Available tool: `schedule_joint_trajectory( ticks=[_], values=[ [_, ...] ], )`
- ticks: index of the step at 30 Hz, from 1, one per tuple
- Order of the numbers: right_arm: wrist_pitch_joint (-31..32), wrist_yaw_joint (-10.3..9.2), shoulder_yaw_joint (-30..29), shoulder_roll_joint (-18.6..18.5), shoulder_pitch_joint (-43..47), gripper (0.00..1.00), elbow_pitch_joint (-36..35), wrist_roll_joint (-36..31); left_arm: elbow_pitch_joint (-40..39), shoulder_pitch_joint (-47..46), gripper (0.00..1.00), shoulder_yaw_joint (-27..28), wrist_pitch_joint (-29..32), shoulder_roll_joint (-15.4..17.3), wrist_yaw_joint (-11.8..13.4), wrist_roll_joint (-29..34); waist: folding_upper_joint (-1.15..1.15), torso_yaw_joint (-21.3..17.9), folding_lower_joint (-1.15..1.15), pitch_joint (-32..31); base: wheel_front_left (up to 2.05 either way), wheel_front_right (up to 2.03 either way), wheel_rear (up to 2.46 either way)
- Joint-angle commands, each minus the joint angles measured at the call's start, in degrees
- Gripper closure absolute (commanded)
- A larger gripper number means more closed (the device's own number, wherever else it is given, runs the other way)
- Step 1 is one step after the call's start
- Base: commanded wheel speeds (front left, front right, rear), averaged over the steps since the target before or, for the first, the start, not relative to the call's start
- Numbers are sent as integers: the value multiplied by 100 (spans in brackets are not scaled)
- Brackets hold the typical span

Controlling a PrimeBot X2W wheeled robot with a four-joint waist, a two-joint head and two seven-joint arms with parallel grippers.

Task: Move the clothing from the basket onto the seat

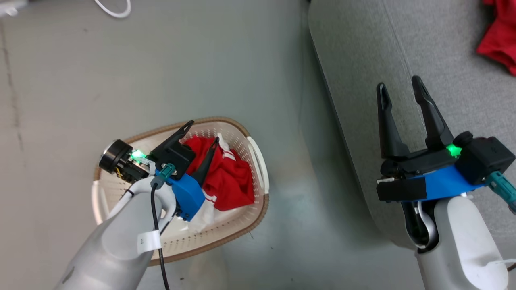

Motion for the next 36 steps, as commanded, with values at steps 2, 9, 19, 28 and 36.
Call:
schedule_joint_trajectory(
  ticks=[2, 9, 19, 28, 36],
  values=[
    [-22, 1, 45, 3, -166, 0, -57, 77, 200, -227, 0, -214, -15, 89, -6, -82, 0, -260, -2, 427, 0, 0, 0],
    [-22, 1, 100, 5, -481, 0, -119, 223, 1061, -643, 0, -855, -15, 219, -5, -416, 0, -510, -2, 943, 0, 0, 0],
    [-22, 1, 115, 5, -735, 0, -191, 382, 2051, -1236, 0, -1766, 173, 259, -5, -975, 0, -606, -2, 1630, 0, 0, 0],
    [-22, 1, 170, 5, -934, 0, -275, 411, 2502, -1643, 0, -2202, 382, 290, -6, -1235, 0, -623, -2, 2137, 0, 0, 0],
    [-22, 1, 123, 5, -958, 0, -291, 399, 2584, -1795, 79, -2459, 283, 202, -6, -1433, 0, -612, -2, 2308, 0, 0, 0]
  ],
)
